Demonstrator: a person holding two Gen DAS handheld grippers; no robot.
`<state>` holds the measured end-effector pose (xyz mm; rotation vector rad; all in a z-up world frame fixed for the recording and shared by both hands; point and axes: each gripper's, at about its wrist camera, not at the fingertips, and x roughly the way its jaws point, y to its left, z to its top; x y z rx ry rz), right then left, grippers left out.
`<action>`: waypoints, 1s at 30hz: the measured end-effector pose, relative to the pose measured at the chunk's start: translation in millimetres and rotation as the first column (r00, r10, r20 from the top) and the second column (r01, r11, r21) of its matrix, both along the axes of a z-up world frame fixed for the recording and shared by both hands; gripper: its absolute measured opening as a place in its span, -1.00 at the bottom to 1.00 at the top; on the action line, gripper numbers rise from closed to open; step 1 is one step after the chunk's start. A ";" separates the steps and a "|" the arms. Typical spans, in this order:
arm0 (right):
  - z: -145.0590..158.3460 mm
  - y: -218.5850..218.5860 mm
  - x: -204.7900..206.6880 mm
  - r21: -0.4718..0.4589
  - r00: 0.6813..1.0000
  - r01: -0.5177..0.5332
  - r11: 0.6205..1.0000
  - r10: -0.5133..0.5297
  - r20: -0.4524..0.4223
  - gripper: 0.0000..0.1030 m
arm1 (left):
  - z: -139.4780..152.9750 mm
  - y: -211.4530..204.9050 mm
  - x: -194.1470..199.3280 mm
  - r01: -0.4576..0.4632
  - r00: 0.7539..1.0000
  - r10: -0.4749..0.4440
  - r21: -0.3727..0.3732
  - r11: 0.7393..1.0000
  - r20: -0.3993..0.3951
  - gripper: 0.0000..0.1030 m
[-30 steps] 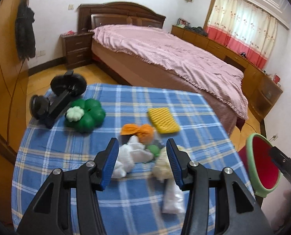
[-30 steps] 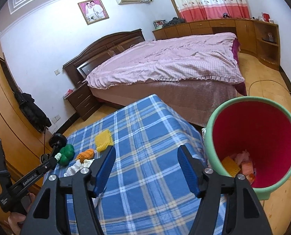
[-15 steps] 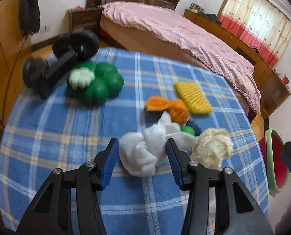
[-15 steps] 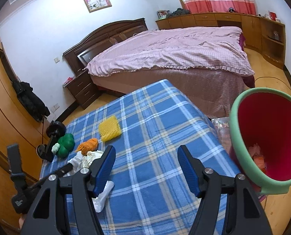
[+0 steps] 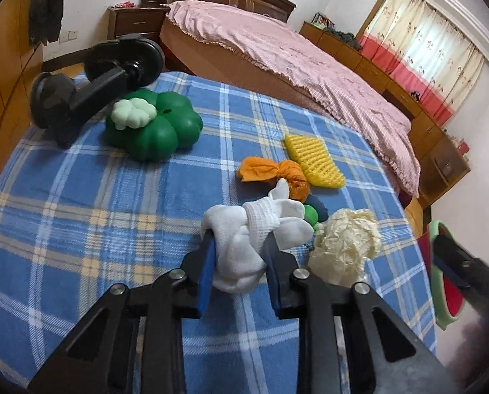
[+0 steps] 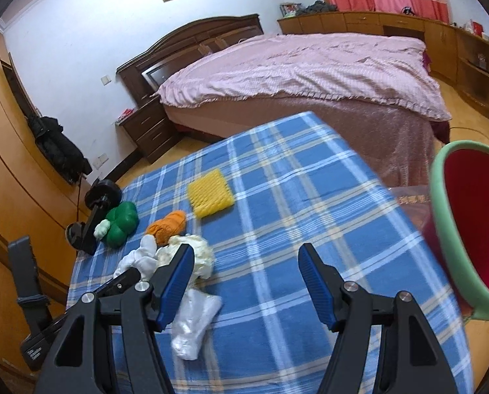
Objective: Collect trash
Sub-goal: 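Grasp the white socks with the left tool while the right tool grasps the crumpled paper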
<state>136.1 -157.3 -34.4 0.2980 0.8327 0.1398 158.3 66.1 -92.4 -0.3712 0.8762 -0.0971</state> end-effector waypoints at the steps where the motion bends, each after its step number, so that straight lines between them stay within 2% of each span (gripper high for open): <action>1: -1.2 3.6 0.9 0.002 1.000 -0.006 1.000 0.006 -0.007 0.33 | 3.1 2.3 -3.3 -0.007 1.000 0.007 -0.007 1.000 0.009 -0.46; 10: -13.4 35.8 8.9 0.017 0.995 -0.084 0.996 0.085 -0.050 0.33 | 22.2 19.9 -24.9 -0.102 0.993 0.100 0.028 0.994 0.064 -0.46; 19: -30.5 47.5 23.8 0.042 0.985 -0.132 0.990 0.136 -0.110 0.33 | 17.7 23.1 -15.2 -0.088 0.994 0.089 -0.016 0.996 0.059 -0.46; 24: -36.7 53.6 33.6 0.051 0.981 -0.148 0.988 0.153 -0.116 0.33 | 18.5 19.2 -11.2 -0.083 0.994 0.082 0.011 0.996 0.068 -0.46; 27: -41.6 57.4 39.0 0.055 0.980 -0.154 0.987 0.159 -0.123 0.33 | 16.0 21.0 -9.6 -0.079 0.995 0.080 -0.012 0.997 0.056 -0.46; 29: -45.6 59.2 41.4 0.061 0.978 -0.150 0.987 0.157 -0.134 0.19 | 14.7 20.6 -10.5 -0.076 0.996 0.076 -0.009 0.997 0.049 -0.46; 30: -47.1 60.6 41.3 0.069 0.977 -0.155 0.986 0.163 -0.137 0.01 | 14.5 19.8 -11.9 -0.075 0.996 0.075 -0.007 0.997 0.046 -0.46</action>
